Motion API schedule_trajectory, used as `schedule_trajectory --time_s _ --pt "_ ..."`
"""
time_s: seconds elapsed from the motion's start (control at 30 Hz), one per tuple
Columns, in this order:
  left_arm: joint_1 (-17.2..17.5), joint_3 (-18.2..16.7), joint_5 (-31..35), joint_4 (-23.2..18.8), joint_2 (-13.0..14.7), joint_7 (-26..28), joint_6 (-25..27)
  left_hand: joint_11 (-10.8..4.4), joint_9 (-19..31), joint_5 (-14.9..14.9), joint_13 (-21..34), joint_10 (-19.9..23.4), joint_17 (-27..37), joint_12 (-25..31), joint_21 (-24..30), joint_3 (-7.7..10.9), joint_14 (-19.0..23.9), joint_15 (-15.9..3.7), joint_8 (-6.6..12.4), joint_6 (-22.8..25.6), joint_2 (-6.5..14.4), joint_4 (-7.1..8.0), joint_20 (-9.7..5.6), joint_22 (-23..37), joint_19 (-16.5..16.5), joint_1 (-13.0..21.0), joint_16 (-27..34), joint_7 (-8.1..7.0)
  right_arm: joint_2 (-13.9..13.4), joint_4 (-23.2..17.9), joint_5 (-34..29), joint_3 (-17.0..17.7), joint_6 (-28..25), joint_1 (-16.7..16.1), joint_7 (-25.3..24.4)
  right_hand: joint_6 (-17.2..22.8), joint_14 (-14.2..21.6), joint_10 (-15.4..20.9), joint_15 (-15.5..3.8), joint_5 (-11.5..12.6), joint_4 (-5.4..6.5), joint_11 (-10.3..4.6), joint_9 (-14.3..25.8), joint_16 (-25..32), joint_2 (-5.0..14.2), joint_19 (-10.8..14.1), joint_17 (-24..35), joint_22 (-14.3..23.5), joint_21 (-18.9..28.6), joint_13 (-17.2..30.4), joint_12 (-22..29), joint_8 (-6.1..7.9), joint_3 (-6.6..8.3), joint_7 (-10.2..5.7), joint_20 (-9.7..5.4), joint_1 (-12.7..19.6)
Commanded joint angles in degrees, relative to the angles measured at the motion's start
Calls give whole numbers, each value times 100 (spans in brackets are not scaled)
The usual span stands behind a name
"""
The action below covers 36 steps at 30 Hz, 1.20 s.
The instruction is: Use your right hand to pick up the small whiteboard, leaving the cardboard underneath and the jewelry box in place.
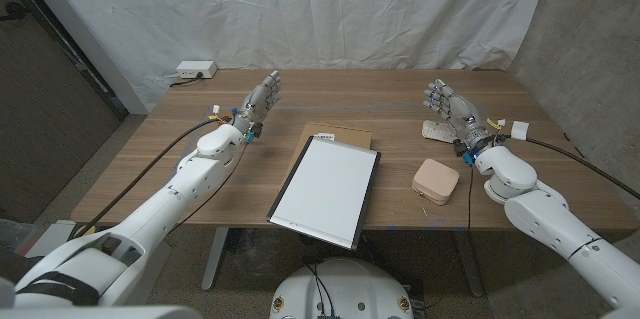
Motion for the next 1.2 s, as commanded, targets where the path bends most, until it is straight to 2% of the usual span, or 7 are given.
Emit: schedule_trajectory --time_s 0.03,0.5,0.9,1.2 --pt "4 39 10 -31 -2 6 89 -34 26 -10 33 38 24 -2 -15 5 -8 2 -25 7 22 -38 -77 8 -20 73 -19 9 -95 -218 11 219 132 -320 -26 83 75 60 8 -9 -34 10 25 32 20 54 29 20 36 9 40 21 -1 -12 9 41" --pt "164 -51 -29 -224 85 102 64 -5 28 -21 34 31 26 -20 -18 6 -19 17 -38 14 53 -49 -126 10 -19 103 -29 23 -42 -375 194 400 322 -605 125 57 227 121 5 -4 -58 51 28 51 40 298 38 25 84 11 39 -11 11 -2 13 50" --pt "219 -38 -11 -374 145 130 126 -3 29 -30 35 39 26 -25 -22 2 -28 22 -47 14 63 -61 -128 10 -25 124 -36 20 -146 -618 78 622 359 -962 48 63 309 186 23 -1 -70 82 29 62 51 344 44 27 78 14 51 -17 18 -8 29 53" --pt "268 -39 -7 -473 186 182 198 -5 29 -38 35 33 27 -34 -26 -2 -21 20 -53 17 70 -69 -127 10 -33 138 -35 18 -185 -817 4 828 435 -1278 42 149 343 267 21 -1 -76 51 30 56 53 354 52 29 58 18 72 9 16 0 35 45"
